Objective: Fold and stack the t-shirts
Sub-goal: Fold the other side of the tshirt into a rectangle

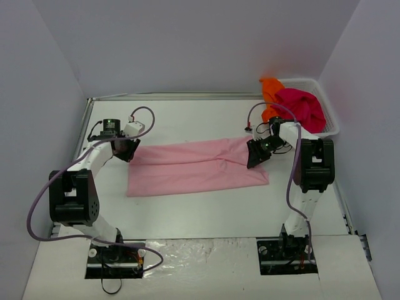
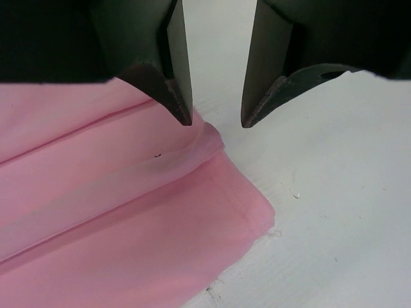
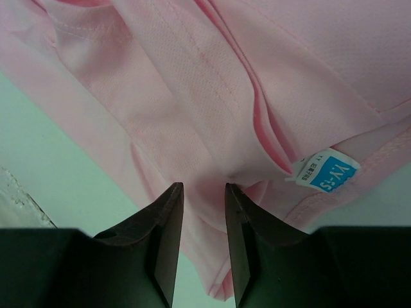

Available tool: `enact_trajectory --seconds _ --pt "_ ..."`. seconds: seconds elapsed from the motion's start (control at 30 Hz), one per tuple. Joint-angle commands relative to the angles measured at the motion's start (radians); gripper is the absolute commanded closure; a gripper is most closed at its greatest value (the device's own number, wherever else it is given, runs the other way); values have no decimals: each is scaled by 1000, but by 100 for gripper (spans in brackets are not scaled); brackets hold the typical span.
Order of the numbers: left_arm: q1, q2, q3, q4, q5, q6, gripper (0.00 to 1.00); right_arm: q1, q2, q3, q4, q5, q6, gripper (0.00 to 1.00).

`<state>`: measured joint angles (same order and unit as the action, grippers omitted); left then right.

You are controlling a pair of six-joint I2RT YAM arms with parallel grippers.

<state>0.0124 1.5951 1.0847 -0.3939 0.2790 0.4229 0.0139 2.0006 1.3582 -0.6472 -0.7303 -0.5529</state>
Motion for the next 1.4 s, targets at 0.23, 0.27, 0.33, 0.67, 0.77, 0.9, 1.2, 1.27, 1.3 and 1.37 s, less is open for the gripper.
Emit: enact_trajectory --seconds 0.23,0.27,0.33,0.67,0.77,0.9,1.2,1.27,1.3,1.37 --pt "-2 -95 -9 -39 -1 7 64 4 -131 -13 -104 -21 -57 70" --pt "-2 -96 -6 -43 6 7 64 3 -135 -10 -118 -23 -61 70" --pt "-2 -104 0 -45 6 5 64 3 -148 1 -129 -26 -64 69" --pt "-2 -17 35 59 22 -33 65 4 -137 74 -127 -46 -36 69" --pt "0 35 78 81 34 -49 65 3 -125 90 -126 -47 -30 69" --pt "-2 92 110 115 43 -62 65 4 -114 98 -127 -46 -25 69" --pt "-2 123 100 80 35 -26 73 4 -111 90 -124 -34 -21 70" --pt "-2 97 74 72 28 -16 74 4 -111 90 -126 -37 -19 70" --pt "-2 83 40 70 22 -10 74 4 -112 90 -126 -37 -19 70" --pt "-2 46 3 63 12 8 74 4 -118 87 -126 -35 -22 70"
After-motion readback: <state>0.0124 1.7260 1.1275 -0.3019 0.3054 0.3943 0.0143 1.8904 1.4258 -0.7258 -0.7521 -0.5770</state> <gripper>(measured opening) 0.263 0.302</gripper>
